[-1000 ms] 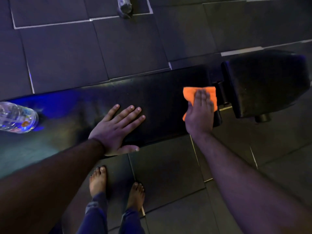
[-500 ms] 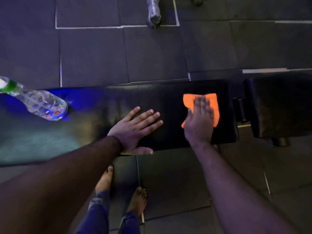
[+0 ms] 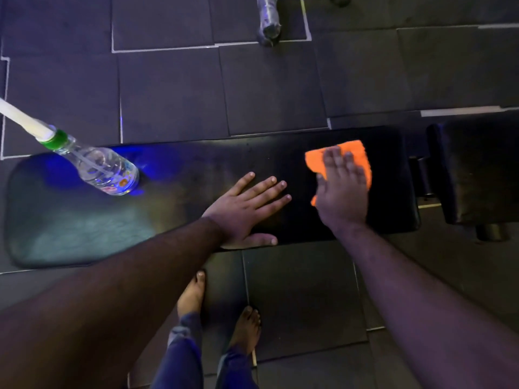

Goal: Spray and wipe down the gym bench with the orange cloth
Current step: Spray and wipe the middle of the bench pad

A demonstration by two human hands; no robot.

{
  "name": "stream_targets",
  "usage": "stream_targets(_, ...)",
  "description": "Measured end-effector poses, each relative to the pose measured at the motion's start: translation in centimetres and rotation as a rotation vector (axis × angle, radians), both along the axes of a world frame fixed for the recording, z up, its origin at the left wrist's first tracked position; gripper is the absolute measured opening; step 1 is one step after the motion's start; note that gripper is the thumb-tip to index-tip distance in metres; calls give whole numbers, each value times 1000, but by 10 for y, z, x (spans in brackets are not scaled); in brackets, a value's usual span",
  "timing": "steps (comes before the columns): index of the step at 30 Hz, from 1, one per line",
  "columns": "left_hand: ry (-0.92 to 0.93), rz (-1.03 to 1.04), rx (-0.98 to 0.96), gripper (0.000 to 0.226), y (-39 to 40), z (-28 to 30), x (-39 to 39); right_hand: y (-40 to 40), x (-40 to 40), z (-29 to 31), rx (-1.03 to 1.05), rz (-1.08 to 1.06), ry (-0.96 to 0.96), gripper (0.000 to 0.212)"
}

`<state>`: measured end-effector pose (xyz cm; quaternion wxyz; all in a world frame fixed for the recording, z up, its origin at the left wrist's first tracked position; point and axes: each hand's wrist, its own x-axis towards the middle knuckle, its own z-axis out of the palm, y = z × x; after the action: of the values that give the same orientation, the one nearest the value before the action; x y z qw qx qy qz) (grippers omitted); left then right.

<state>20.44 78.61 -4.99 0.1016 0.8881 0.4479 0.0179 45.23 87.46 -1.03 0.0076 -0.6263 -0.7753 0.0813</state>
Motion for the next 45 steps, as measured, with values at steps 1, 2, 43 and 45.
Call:
stream_targets(1,-44,11,-11,95,2,6,-4,4,5,0,-18,-43,-16,61)
stream_targets(2,-95,40,4,93,5,13,-10,11,2,0,-30,-93,-30,62)
stream_targets(43,-542,581,-95,78,19,49,-58,-30,-98,9,-157,116,36,65)
stream_targets(45,-605,652,-94,68,1,61,-53,-39,-112,18,-129,75,42,77)
